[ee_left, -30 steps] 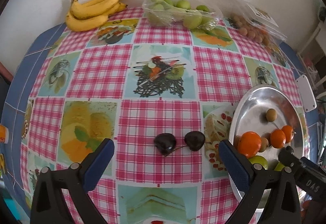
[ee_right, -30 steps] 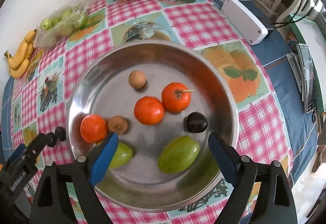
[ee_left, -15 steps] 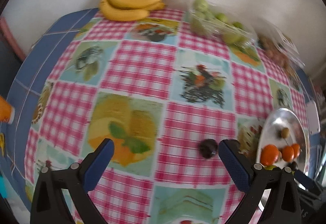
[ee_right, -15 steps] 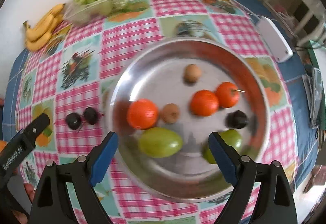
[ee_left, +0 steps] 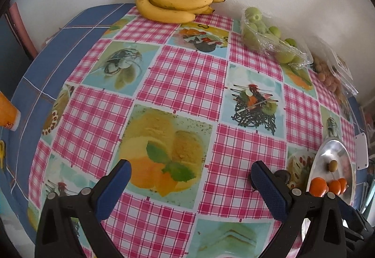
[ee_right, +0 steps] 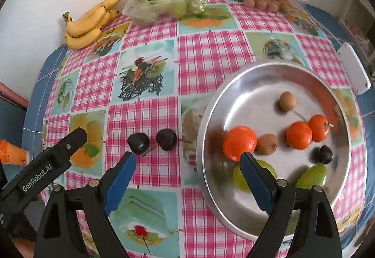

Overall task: Organize fruits
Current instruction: 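Close the right tool around a dark plum on the cloth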

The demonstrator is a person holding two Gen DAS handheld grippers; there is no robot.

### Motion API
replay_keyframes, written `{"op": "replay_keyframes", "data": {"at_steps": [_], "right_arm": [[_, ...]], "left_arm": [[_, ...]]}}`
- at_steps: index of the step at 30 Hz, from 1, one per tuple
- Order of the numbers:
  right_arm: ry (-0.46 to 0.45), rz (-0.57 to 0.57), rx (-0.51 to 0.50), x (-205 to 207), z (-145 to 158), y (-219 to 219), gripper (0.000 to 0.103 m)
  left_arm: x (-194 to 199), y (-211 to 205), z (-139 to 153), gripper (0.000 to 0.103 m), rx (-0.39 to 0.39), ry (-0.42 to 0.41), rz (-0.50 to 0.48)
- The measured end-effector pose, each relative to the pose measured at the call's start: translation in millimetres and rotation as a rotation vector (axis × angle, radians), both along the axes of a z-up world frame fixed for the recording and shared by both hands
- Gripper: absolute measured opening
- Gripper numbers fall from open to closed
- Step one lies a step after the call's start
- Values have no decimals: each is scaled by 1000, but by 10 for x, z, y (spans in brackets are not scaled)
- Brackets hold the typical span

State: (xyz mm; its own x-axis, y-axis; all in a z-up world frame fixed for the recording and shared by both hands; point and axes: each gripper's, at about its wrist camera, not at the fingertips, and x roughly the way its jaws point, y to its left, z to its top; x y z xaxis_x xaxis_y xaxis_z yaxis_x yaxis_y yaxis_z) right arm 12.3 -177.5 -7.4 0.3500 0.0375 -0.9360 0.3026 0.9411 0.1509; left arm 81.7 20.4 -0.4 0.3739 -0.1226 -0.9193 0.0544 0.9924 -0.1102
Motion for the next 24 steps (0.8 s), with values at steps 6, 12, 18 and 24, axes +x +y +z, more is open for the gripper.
{"op": "replay_keyframes", "data": {"at_steps": [6, 12, 18, 24], "right_arm": [[-14, 28, -31, 63, 7, 69, 90], [-13, 40, 13, 109, -32, 47, 90], [-47, 56, 33, 127, -1, 43, 81], [-56, 78, 62, 160, -2, 58, 62]], "left_arm": [[19, -15, -22, 103, -3, 3, -5], [68, 1, -18, 103, -10, -10, 9], [98, -46, -86, 103, 14, 21, -3], [123, -120, -168, 103, 8, 54, -27]]}}
